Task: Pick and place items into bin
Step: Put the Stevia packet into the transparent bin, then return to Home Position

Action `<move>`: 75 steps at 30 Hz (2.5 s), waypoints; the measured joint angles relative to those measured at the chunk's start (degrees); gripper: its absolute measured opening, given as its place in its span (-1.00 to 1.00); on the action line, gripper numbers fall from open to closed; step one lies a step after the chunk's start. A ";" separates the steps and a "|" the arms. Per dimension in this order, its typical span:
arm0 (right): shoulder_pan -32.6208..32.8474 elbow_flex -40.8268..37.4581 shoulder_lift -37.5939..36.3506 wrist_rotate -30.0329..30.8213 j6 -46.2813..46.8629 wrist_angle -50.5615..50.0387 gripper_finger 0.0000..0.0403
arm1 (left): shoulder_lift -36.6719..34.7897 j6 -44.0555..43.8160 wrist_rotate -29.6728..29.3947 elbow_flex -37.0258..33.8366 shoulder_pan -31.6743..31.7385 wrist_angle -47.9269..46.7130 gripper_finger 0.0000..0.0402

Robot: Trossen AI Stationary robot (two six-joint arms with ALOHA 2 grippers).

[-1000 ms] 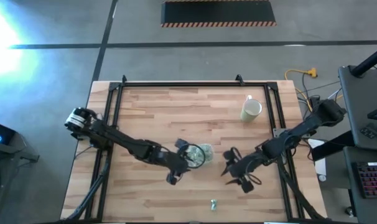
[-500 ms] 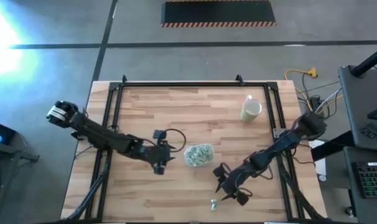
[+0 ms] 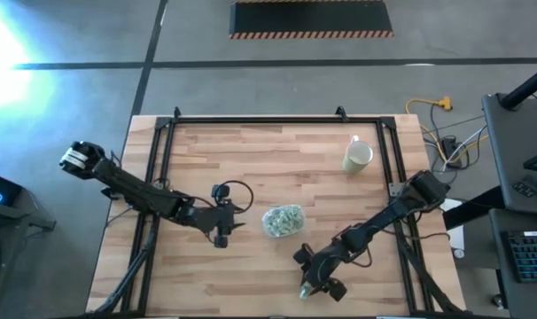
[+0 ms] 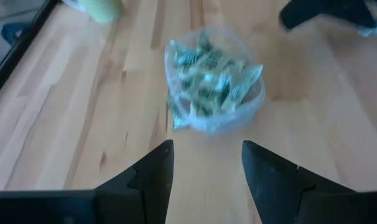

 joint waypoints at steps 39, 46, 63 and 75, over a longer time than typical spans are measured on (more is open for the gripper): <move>-1.46 4.29 -11.59 33.77 -11.10 -20.87 -0.95 | 0.06 0.17 -0.01 0.15 -0.48 0.78 -0.14; -8.63 4.26 -11.47 37.01 -11.62 -20.20 -0.95 | 0.06 0.58 -0.01 0.15 -0.48 0.80 -0.14; -12.87 4.18 -11.65 35.57 -9.66 -20.57 -0.61 | 0.02 0.60 -0.01 0.15 -0.48 0.78 -0.14; -11.49 5.90 -16.57 38.41 -13.78 -25.03 -0.28 | 0.02 0.56 -0.01 0.35 -0.48 1.01 -0.14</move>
